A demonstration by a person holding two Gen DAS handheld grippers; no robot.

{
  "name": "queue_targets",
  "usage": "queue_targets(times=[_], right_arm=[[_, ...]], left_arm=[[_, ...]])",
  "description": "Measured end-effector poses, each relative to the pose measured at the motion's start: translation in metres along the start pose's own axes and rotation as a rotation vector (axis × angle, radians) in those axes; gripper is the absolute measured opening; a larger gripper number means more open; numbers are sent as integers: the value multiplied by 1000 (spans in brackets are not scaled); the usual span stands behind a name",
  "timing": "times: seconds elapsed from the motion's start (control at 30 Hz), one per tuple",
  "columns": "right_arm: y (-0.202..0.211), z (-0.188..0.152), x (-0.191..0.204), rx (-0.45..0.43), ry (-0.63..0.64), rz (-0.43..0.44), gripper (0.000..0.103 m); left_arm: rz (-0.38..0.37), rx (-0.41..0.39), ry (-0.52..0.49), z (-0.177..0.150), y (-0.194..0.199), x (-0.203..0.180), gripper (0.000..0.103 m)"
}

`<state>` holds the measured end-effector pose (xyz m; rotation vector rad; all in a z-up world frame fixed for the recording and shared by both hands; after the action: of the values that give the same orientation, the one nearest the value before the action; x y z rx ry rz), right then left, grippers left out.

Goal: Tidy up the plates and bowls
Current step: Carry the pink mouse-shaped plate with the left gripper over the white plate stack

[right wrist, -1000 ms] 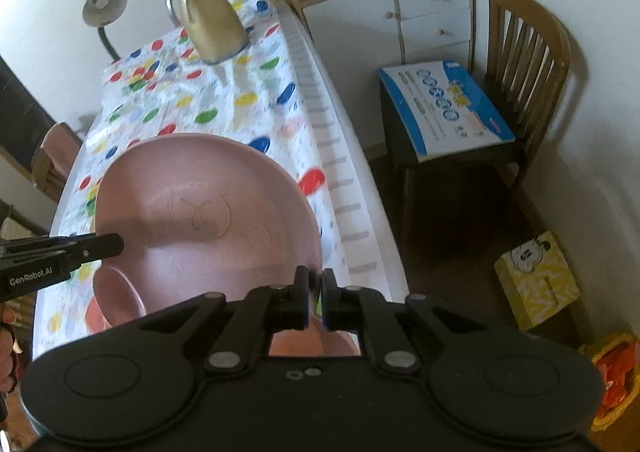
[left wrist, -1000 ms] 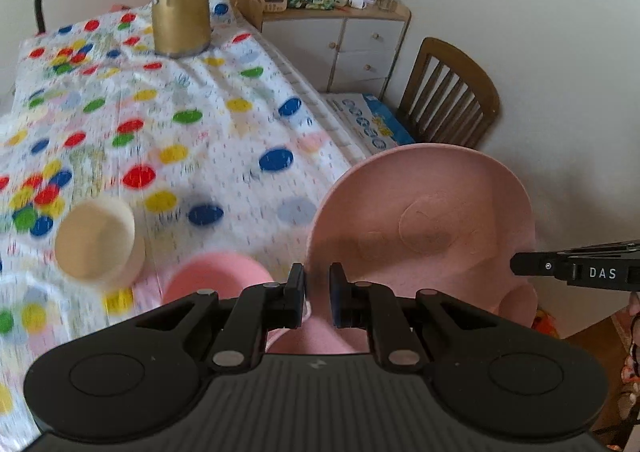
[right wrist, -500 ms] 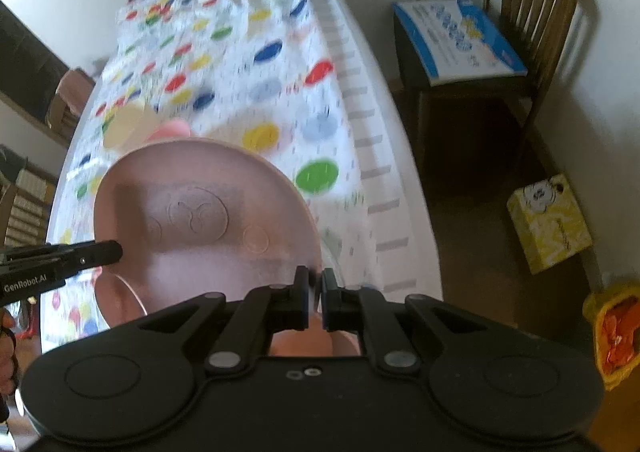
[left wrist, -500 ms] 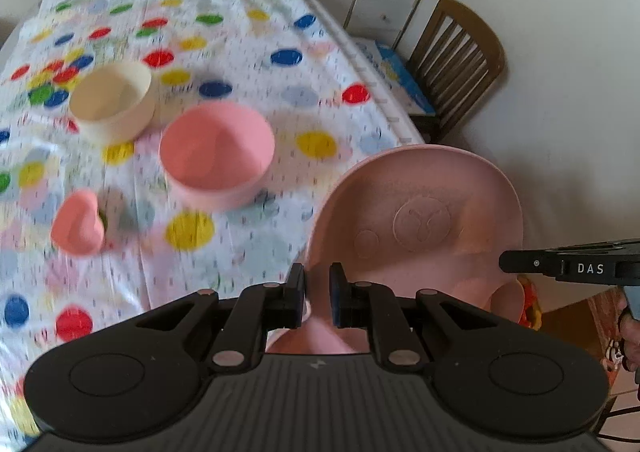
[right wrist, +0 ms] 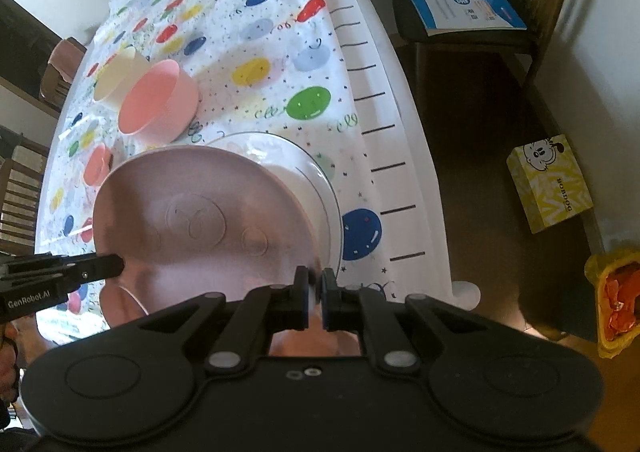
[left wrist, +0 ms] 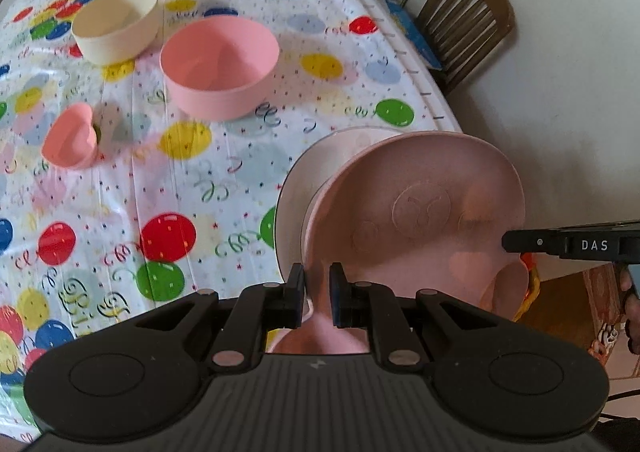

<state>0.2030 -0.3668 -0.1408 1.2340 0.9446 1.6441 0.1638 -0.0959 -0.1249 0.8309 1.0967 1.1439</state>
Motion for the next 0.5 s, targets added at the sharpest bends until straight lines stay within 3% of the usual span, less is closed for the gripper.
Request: queue_targets(times=[0.5], right_arm=[[-25, 9, -1, 38, 21, -37, 6]], left_arm=[[31, 48, -4, 2, -25, 3, 12]])
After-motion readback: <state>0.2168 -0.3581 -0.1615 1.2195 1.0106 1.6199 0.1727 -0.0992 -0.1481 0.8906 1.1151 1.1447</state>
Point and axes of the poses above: each gripper's, at about its wrist camera, not at the fingertips, and y roughly against the way its jaws point, x to its left, z to its top, the point moved 2 cm from there along -y, roughly the way its jaws point, and after that the axes turned 3 degrees about x, right-handed, at the moved point
